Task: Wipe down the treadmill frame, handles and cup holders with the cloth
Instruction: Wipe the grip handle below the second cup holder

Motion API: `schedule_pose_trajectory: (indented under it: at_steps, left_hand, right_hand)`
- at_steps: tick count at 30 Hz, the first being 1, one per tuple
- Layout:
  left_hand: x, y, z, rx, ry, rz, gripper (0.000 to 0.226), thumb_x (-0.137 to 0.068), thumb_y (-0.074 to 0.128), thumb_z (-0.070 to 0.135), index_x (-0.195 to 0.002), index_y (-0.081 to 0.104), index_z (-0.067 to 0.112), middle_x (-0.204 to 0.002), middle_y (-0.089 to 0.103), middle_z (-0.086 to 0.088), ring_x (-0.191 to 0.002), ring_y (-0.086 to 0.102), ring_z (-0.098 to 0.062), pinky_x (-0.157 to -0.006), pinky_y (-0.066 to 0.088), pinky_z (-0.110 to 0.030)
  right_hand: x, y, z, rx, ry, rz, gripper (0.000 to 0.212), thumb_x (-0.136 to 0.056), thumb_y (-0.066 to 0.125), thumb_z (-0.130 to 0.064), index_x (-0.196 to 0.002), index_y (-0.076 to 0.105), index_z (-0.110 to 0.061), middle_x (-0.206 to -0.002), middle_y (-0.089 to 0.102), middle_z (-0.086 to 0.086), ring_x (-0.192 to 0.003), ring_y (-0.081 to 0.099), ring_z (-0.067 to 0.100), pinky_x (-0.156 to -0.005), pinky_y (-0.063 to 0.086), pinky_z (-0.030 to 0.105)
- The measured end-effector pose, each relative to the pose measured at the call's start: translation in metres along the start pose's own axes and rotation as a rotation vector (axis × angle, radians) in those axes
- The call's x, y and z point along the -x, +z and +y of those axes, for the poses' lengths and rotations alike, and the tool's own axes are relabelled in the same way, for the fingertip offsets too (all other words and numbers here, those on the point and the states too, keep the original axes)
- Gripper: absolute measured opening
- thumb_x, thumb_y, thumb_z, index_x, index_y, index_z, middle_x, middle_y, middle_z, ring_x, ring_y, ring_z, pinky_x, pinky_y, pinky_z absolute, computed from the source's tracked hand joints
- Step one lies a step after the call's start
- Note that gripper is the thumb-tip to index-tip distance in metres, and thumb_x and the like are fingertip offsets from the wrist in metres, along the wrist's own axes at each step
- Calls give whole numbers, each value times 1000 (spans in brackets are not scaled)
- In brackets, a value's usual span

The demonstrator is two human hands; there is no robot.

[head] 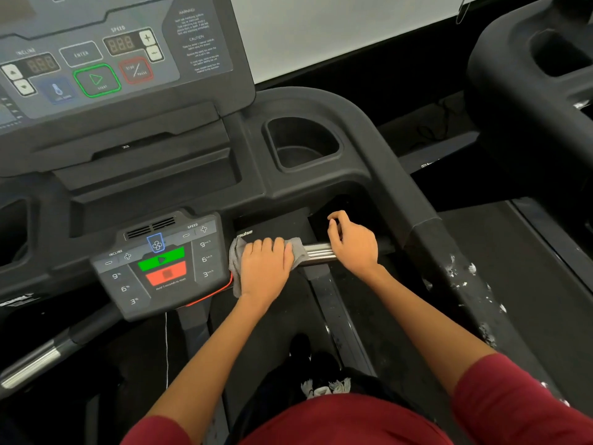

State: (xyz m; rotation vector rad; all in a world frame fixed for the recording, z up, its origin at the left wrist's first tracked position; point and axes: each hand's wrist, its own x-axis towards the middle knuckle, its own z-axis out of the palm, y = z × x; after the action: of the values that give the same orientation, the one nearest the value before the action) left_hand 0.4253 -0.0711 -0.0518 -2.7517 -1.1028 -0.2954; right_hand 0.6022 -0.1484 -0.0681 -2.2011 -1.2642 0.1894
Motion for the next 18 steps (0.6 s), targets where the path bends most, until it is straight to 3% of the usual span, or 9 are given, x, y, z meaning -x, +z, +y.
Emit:
schedule_pose_trajectory:
  at_steps: [4, 7, 11, 13, 16, 18]
  left_hand:
    - [-16, -6, 4, 36, -34, -107, 46, -91, 33, 36, -57, 55, 14, -47, 56, -5, -41, 53, -24, -46, 33, -28]
    - [-20, -7, 13, 48, -49, -139, 50, -90, 29, 41, -60, 59, 14, -48, 58, -6, -42, 55, -25, -47, 29, -27]
    - [-9, 4, 37, 124, 129, -81, 42, -96, 34, 43, -99, 63, 12, -85, 66, -6, -74, 61, -21, -67, 47, -35]
    - [-1, 11, 42, 119, 228, -18, 44, -95, 40, 43, -121, 54, 10, -106, 63, -6, -93, 60, -21, -83, 49, -35]
    - [8, 19, 29, 41, 397, 35, 56, -92, 53, 26, -141, 32, 7, -128, 53, -9, -114, 53, -25, -101, 43, -39]
    - [13, 19, 15, -83, 495, 33, 69, -87, 48, 9, -148, 16, 7, -141, 43, -10, -127, 45, -27, -110, 34, -40]
  right_hand:
    - [0, 0, -1, 12, 10, -4, 20, -100, 43, -23, -107, 58, -11, -52, 48, -7, -43, 47, 13, -41, 26, 21]
    - [0, 1, -1, 18, 11, 0, 21, -100, 43, -23, -105, 58, -11, -53, 52, -4, -44, 50, 14, -41, 29, 23]
    - [0, 3, 1, 4, 11, 4, 21, -100, 43, -23, -107, 58, -11, -56, 57, -1, -45, 52, 15, -41, 30, 22]
    - [0, 3, 2, -4, 21, 7, 21, -100, 43, -23, -107, 58, -11, -57, 58, 0, -46, 52, 15, -41, 31, 22]
    - [0, 3, 2, -22, 23, 19, 20, -99, 44, -22, -106, 58, -10, -58, 57, -1, -46, 52, 14, -42, 35, 24]
    - [0, 3, 2, -33, 26, 23, 19, -99, 44, -21, -106, 58, -10, -56, 55, -2, -45, 50, 13, -42, 36, 27]
